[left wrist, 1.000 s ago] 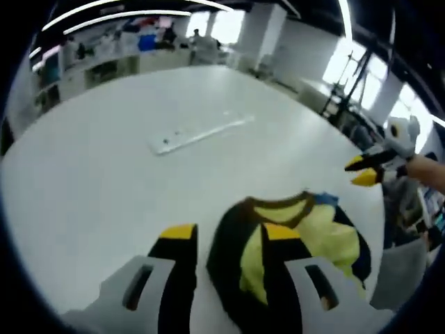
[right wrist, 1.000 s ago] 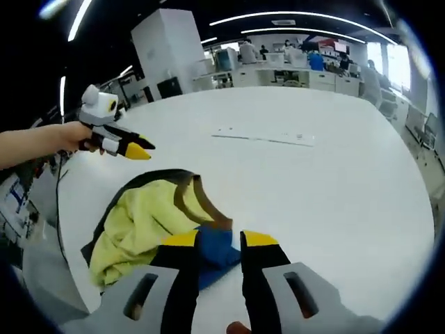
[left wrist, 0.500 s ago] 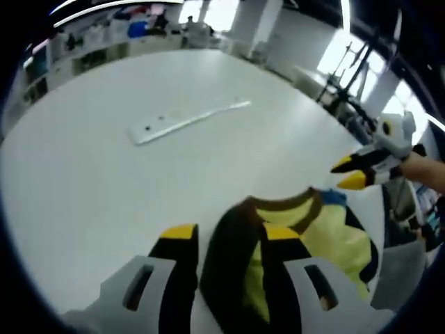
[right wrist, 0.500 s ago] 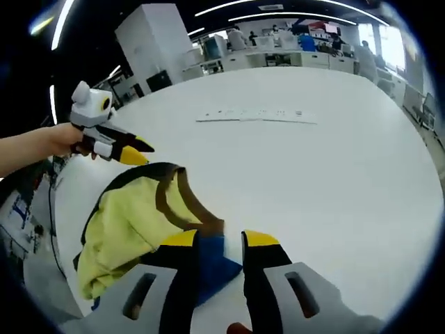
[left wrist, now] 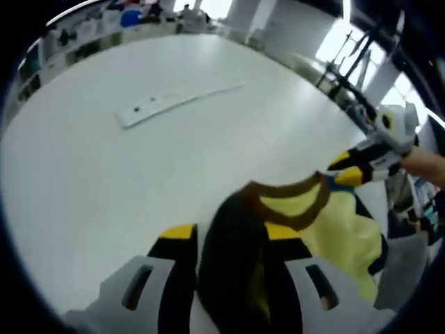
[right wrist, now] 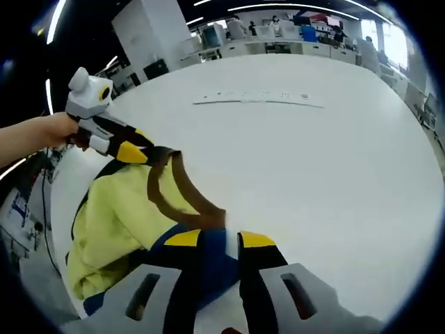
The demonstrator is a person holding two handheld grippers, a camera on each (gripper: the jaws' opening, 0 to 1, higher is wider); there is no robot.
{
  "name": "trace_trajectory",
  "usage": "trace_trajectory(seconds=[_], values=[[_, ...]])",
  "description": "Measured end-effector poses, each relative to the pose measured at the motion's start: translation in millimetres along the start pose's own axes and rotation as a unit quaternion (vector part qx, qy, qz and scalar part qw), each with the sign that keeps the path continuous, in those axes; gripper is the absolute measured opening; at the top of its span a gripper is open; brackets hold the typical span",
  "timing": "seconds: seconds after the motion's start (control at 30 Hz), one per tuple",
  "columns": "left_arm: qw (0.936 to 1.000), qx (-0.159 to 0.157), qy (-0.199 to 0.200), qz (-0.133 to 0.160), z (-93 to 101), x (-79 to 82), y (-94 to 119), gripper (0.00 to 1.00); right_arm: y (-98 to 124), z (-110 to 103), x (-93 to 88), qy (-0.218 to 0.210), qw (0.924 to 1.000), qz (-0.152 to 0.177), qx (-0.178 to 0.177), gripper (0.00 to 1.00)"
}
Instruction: Fold the garment on the visible template until the final outline fits inside the template.
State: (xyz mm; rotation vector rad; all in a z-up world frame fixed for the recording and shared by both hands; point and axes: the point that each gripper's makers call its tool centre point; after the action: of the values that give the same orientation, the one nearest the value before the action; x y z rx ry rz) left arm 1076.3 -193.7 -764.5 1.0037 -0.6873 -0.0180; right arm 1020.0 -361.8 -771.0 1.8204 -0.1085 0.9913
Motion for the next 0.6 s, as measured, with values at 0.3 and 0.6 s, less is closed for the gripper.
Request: trace_trajectory(seconds=[0.3, 0.6], values=[[0.9999, -0.005, -0.007, -0.006, 2.9, -3.2, 4, 0.23, -6, -5, -6.3, -0.034, 0.9994, -0.002, 0.011, 0.1], [0.9998, 0.0, -0.001, -0.02, -2.6, -13.5, 9, 0.0, -7, -6, -8.0, -0.036, 0.9993, -0.01, 0.006, 0.02]])
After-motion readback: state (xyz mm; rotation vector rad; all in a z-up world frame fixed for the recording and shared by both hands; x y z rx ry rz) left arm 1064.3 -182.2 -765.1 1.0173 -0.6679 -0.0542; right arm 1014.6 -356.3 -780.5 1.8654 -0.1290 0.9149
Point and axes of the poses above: the point that each gripper's makers call its tool centre point, and the gripper's own axes: y roughly backward along the fingers, z roughly to its right, x roughly out of its top, and after that the axes turned 9 degrees about y, right-handed
